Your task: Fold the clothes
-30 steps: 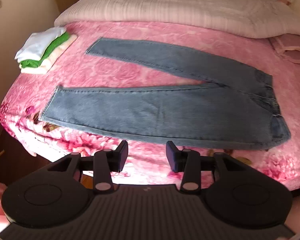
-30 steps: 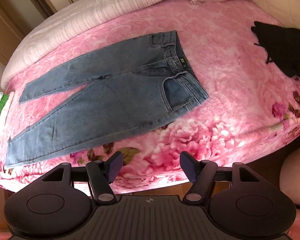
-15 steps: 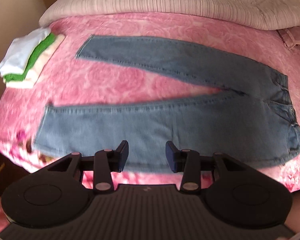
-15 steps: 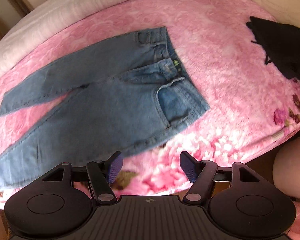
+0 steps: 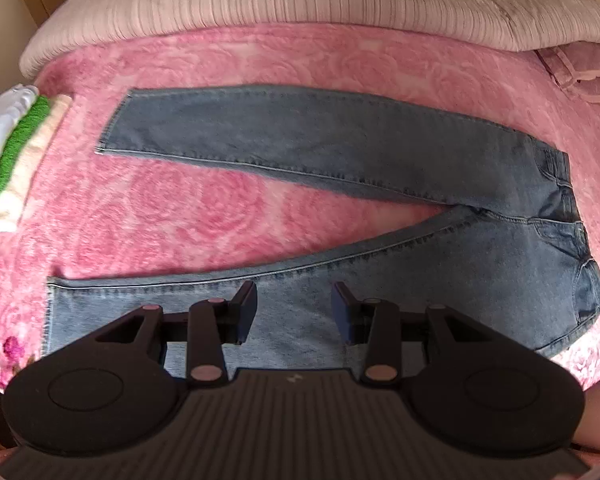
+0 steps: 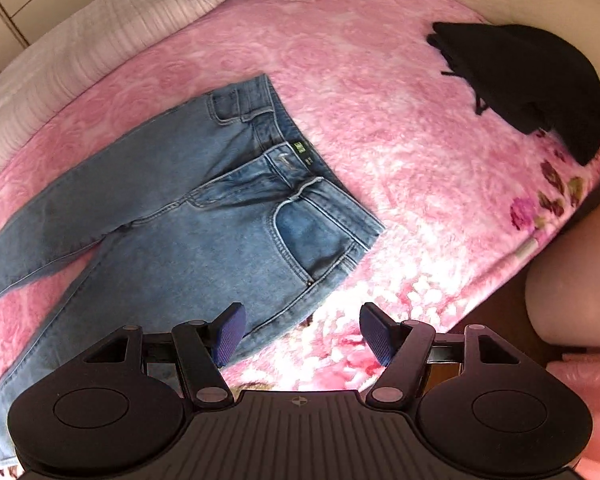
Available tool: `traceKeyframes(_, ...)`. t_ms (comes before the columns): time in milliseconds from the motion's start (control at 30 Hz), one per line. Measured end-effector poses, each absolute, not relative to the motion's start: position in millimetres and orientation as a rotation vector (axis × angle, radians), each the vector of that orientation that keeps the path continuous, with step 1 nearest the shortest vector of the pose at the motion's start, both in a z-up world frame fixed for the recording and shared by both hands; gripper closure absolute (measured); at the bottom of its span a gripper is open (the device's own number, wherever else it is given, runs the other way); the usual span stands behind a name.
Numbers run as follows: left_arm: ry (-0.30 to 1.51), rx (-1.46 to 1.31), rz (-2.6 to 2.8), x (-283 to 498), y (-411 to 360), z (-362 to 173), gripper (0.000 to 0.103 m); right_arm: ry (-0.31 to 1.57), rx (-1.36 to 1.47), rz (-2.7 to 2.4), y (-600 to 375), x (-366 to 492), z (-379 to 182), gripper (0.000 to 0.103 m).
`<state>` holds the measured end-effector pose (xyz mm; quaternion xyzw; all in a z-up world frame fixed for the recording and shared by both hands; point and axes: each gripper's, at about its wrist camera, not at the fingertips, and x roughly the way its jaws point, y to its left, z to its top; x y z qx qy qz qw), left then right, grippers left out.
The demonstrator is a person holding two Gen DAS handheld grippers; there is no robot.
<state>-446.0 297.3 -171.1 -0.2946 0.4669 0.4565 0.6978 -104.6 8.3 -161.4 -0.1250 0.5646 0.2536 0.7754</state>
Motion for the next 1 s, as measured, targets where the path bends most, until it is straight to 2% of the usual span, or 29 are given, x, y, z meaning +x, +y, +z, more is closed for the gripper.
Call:
traceKeyframes(633,1.002,-0.759,1.061,-414.8,298.3,-191.4,0.066,1.237,-0.398,0.697,66.8,-48.4,-187.4,0.036)
traceKeyframes(1000,1.037,-0.73,0.94,-329.1,309.7,-259.7,0.066,1.235,-0.527,0.926,133.2,16.3,-253.2,0.036)
